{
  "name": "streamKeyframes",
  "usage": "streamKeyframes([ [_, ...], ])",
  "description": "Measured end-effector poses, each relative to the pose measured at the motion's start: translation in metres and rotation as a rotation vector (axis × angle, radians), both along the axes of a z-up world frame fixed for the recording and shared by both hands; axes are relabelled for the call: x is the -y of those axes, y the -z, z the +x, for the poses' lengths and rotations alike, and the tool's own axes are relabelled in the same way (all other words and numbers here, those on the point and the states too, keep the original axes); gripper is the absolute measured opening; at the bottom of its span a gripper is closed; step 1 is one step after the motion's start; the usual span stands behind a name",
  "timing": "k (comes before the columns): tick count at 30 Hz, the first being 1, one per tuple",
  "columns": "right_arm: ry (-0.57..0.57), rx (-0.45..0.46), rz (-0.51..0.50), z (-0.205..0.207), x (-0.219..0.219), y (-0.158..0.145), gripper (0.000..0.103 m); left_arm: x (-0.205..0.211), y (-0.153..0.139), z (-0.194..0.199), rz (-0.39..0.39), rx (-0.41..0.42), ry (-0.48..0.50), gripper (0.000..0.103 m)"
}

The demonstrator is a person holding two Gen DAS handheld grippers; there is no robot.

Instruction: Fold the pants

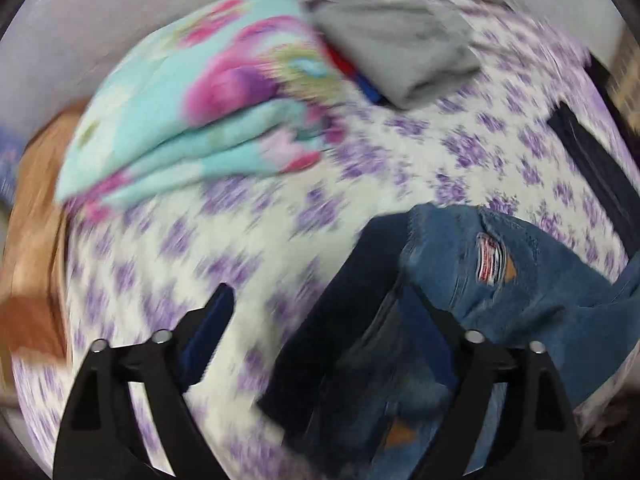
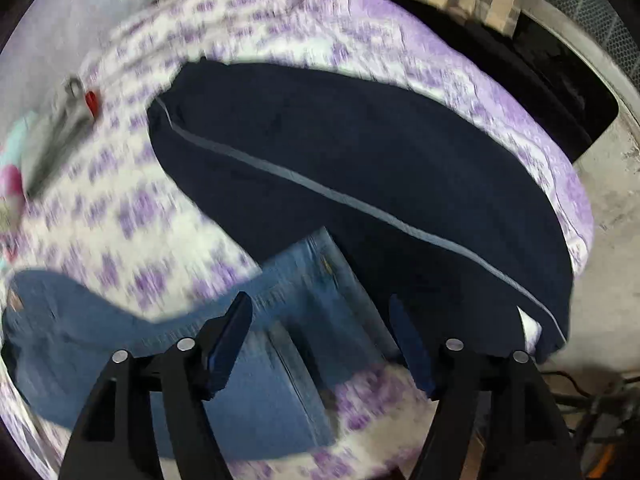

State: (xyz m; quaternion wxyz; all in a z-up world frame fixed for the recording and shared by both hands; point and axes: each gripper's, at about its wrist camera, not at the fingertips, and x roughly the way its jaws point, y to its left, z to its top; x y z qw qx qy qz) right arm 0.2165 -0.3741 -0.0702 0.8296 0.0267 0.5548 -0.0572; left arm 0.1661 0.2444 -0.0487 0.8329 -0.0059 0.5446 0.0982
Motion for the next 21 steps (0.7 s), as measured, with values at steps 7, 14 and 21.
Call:
streamKeyframes([
  [7,-0.316,0.098,0.258,0.058,-0.114,0.012,0.096,0.012,0.075,0.071,-0.200,-0.254,0.110,0.084],
  [14,-0.950,-0.101,0.432,0.091,-0.334,0.077,0.096,0.004,0.070,0.049,-0.252,-0.211,0.073,0.080],
  [21,-1.257,-0.334,0.385,0.094,-0.456,0.109,0.031,-0.009,0.061,0.028,-0.288,-0.159,0.013,0.079],
])
